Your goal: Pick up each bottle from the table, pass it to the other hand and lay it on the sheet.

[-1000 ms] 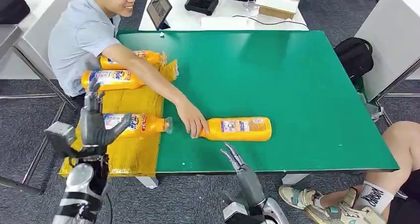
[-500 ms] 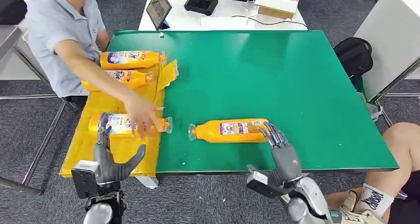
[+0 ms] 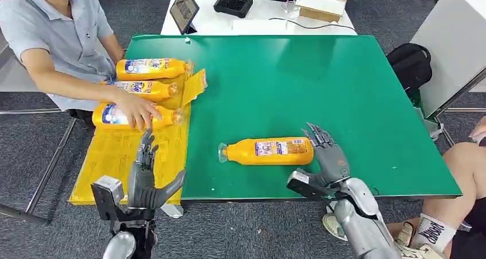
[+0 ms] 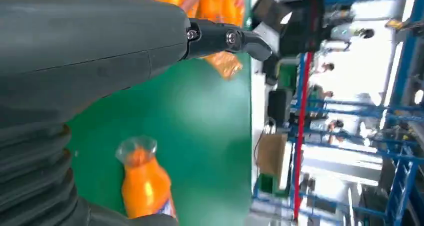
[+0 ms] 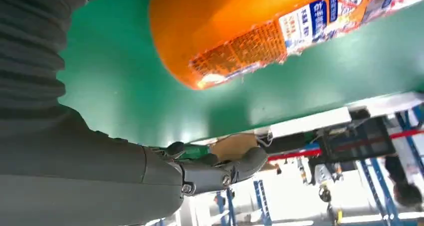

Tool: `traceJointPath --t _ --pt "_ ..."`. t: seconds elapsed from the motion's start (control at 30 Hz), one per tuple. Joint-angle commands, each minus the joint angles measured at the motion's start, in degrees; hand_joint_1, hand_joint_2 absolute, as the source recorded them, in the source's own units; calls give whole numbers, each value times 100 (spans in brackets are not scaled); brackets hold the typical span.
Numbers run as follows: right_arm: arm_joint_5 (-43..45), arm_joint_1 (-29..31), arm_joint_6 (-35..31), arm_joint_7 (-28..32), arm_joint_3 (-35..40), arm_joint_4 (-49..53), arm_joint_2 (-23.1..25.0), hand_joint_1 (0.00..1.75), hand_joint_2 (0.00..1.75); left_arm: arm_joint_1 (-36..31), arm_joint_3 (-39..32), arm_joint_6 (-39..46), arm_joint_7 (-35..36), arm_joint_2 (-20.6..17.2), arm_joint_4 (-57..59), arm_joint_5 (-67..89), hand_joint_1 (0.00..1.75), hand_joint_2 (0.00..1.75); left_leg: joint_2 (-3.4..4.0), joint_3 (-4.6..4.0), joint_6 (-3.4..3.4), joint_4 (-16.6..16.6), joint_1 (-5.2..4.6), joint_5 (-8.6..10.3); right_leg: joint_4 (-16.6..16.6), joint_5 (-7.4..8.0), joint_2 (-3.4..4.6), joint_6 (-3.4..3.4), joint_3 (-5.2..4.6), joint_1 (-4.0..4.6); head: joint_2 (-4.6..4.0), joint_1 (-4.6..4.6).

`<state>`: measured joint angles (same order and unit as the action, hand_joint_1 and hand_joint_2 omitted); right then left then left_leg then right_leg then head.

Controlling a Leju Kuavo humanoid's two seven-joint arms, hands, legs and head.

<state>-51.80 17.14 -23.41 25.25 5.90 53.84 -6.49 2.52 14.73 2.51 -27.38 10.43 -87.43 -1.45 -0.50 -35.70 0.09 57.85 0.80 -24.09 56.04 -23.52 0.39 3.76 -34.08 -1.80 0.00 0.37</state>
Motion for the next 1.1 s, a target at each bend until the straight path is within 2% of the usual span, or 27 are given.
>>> traceJointPath --t 0.03,0.13,0.63,0.67,0.7,0.8,0.9,1.0,1.03,1.07,1.1 --pt "-176 1031 147 -171 715 -1790 337 0 175 -404 254 -158 124 -132 698 -138 0 175 26 27 0 -7 5 -7 -9 2 20 -19 19 9 0 0" --pt "-267 1240 288 -414 854 -2087 363 0 175 -426 275 -159 141 -143 674 -124 0 175 32 38 1 -6 8 -13 -8 -2 23 -25 28 13 0 0" --pt "-126 1489 378 -374 903 -2519 344 0 175 -518 321 -184 178 -152 790 -111 0 175 4 15 1 -4 3 -3 -3 -3 -1 -15 13 7 0 0" --pt "-119 1554 409 -379 925 -2619 370 0 175 -535 295 -467 346 -136 860 -448 0 175 7 27 2 -3 6 -8 -4 -6 0 -24 25 11 0 0" --pt "-175 1653 424 -423 996 -2730 408 0 175 -534 270 -711 475 -153 908 -751 0 175 9 23 2 -3 5 -6 -4 -4 3 -20 20 10 0 0" --pt "-437 1998 744 -871 1279 -3046 500 0 175 -542 206 -656 421 -157 917 -766 0 175 22 30 3 -2 6 -8 -4 -2 13 -24 22 11 0 0" --pt "-426 2058 828 -968 1282 -3081 540 0 175 -526 204 -652 417 -168 880 -745 0 175 27 27 2 0 6 -9 -1 0 20 -23 16 11 0 0" --pt "-574 2201 1286 -1261 1488 -3232 522 0 175 -470 177 -643 424 -197 786 -714 0 175 15 34 1 -5 6 -6 -4 -2 6 -22 24 10 0 0" --pt "-650 2260 1570 -1365 1620 -3306 473 3 175 -412 117 -613 438 -200 748 -675 0 175 13 27 1 -5 5 -3 -4 0 5 -17 19 8 0 2" --pt "-641 2294 1757 -1409 1667 -3371 456 44 175 -387 84 -607 437 -200 732 -667 0 175 17 32 2 -5 6 -5 -4 -1 7 -22 24 10 0 0" --pt "-641 2295 1766 -1413 1669 -3377 444 44 175 -380 76 -606 437 -207 734 -667 0 175 14 32 2 -4 4 -5 -3 -3 5 -19 24 8 0 0"
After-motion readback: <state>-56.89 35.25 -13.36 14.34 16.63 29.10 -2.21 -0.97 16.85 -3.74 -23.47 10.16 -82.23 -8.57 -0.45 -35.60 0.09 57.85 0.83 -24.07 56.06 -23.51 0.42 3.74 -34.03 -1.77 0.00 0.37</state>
